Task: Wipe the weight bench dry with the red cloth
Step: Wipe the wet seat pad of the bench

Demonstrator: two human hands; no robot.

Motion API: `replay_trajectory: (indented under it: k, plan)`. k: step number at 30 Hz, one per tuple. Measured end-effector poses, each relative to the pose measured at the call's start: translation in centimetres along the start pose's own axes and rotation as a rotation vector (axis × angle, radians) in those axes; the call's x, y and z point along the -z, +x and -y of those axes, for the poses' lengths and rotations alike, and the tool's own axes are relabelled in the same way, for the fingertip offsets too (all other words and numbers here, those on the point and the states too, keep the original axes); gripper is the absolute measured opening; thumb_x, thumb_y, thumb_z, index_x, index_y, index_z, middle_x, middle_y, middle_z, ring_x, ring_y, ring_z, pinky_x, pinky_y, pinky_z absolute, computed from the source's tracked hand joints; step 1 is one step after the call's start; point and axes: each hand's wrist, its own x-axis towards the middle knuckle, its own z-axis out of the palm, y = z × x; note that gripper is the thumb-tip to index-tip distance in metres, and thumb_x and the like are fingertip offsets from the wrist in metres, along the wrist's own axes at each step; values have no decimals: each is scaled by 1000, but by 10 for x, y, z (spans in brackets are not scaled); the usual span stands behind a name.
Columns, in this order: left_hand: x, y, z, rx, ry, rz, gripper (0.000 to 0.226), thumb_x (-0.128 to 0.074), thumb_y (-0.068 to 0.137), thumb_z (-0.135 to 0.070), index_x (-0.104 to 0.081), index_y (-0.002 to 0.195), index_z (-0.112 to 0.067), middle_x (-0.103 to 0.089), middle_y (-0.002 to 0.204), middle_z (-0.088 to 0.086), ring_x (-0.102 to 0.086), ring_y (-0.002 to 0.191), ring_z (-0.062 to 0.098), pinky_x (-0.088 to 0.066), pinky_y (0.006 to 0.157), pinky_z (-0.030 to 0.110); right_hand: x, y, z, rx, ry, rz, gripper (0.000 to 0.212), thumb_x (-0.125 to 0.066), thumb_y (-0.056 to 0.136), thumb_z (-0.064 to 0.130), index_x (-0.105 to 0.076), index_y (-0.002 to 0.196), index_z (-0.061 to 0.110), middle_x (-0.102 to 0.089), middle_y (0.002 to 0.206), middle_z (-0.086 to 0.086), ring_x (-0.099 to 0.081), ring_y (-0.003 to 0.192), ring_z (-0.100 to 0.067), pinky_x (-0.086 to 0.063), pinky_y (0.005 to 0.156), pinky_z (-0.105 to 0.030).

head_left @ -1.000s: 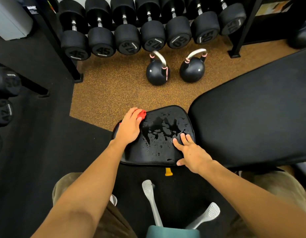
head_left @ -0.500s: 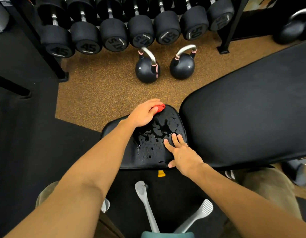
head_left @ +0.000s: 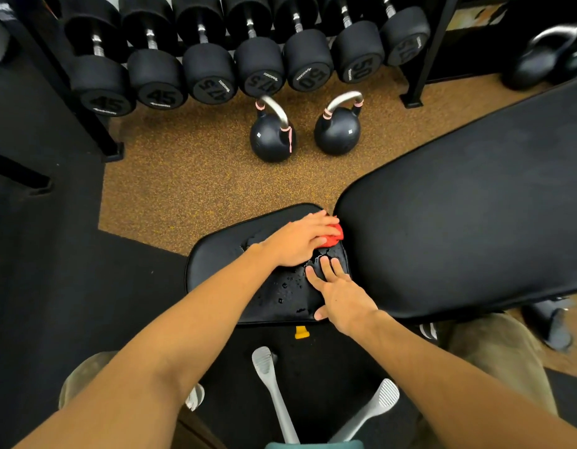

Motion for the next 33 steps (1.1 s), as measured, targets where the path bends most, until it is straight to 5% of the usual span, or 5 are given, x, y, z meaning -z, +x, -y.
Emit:
replay_trajectory:
  k: [6, 13, 22, 29, 33]
  plan:
    - [11, -26, 18, 86, 44, -79, 41, -47, 107, -6, -60, 144, -19, -40, 162, -7, -19, 157, 18, 0, 120, 10, 2, -2, 2, -8, 26, 7, 99, -62, 100, 37, 13, 163, 19, 19, 170, -17, 17, 157, -35, -17, 127, -45]
    - [7, -4, 1, 279, 45, -274, 42, -44, 106, -3, -57, 145, -13, -40, 162, 3, -21, 156, 29, -14, 127, 39, 2, 4, 2, -24, 25, 22, 102, -65, 98, 38, 12, 163, 21, 18, 170, -16, 17, 157, -35, -18, 127, -46]
    - [-7, -22, -1, 113, 11, -49, 41, -48, 106, -3, -62, 141, -19, -42, 161, -7, -25, 155, 19, -20, 127, 37, 1, 2, 2, -28, 39, 15, 100, -63, 99, 38, 11, 163, 20, 19, 170, -16, 16, 158, -35, -16, 127, -46]
    - [-12, -8, -18, 334, 26, -307, 43, -45, 104, -2, -62, 140, -17, -42, 161, -3, -26, 155, 23, -27, 123, 42, -1, 5, 2, -33, 38, 6, 102, -65, 98, 38, 11, 164, 21, 19, 170, -16, 16, 158, -34, -16, 127, -46]
    - [-29, -19, -31, 223, -4, -276, 43, -47, 103, 2, -63, 139, -15, -43, 160, 0, -29, 154, 23, -22, 124, 32, 0, 1, 0, -19, 89, -4, 98, -67, 98, 32, 5, 165, 22, 17, 171, -16, 15, 158, -33, -13, 128, -47]
